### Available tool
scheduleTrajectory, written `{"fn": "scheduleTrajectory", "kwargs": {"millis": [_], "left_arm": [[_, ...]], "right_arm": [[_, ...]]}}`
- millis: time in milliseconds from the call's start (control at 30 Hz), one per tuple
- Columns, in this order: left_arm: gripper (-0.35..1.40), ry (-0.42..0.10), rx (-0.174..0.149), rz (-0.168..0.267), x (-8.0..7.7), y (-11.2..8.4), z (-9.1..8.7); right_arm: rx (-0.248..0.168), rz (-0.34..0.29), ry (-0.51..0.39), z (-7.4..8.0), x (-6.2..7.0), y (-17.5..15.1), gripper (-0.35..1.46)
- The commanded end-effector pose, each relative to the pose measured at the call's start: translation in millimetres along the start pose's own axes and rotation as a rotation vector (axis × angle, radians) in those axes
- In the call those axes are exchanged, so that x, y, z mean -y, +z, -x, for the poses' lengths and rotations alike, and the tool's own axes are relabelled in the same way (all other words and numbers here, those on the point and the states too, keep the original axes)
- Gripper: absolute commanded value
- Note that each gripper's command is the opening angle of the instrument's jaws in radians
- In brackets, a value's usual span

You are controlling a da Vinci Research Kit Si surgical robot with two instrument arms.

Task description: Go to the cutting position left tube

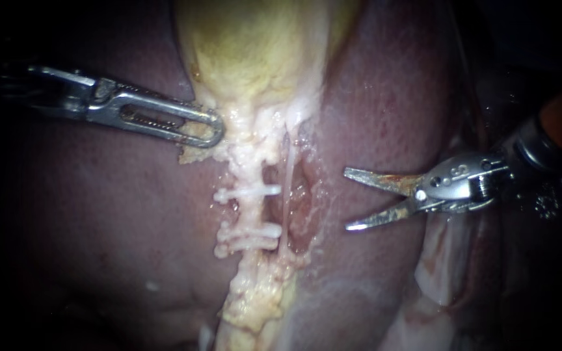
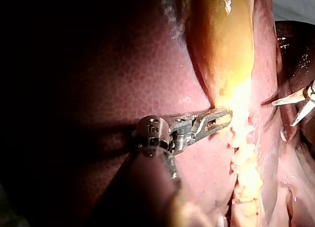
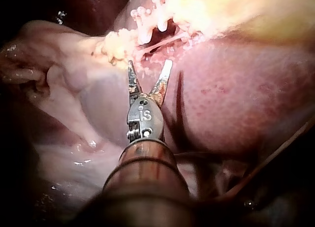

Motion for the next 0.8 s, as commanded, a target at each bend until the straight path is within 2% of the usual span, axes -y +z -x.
{"fn": "scheduleTrajectory", "kwargs": {"millis": [33,100,233,333,467,600,800], "left_arm": [[-0.35,0.0,0.0,0.001,-0.2,-0.2,0.0],[-0.35,-0.002,0.002,0.003,-0.6,-0.7,-0.2],[-0.35,-0.012,0.011,0.012,-2.5,-2.5,-1.0],[-0.35,-0.008,-0.01,0.021,-4.0,-3.9,-1.8],[-0.35,0.003,-0.026,0.027,-5.2,-4.8,-2.4],[-0.35,0.003,-0.026,0.027,-5.1,-4.9,-2.4],[-0.35,0.004,-0.025,0.027,-5.0,-4.9,-2.3]], "right_arm": [[0.0,0.0,0.0,0.0,0.0,0.0,1.43],[0.0,0.0,0.0,0.0,0.0,0.0,1.43],[-0.001,-0.002,0.001,-0.1,0.0,0.2,1.43],[-0.002,-0.007,0.001,-0.2,0.0,0.3,1.43],[-0.006,-0.024,0.002,-0.3,0.1,0.5,1.43],[-0.014,-0.051,0.001,-0.8,0.6,1.1,1.43],[-0.035,-0.126,0.014,-2.0,2.1,4.1,1.43]]}}
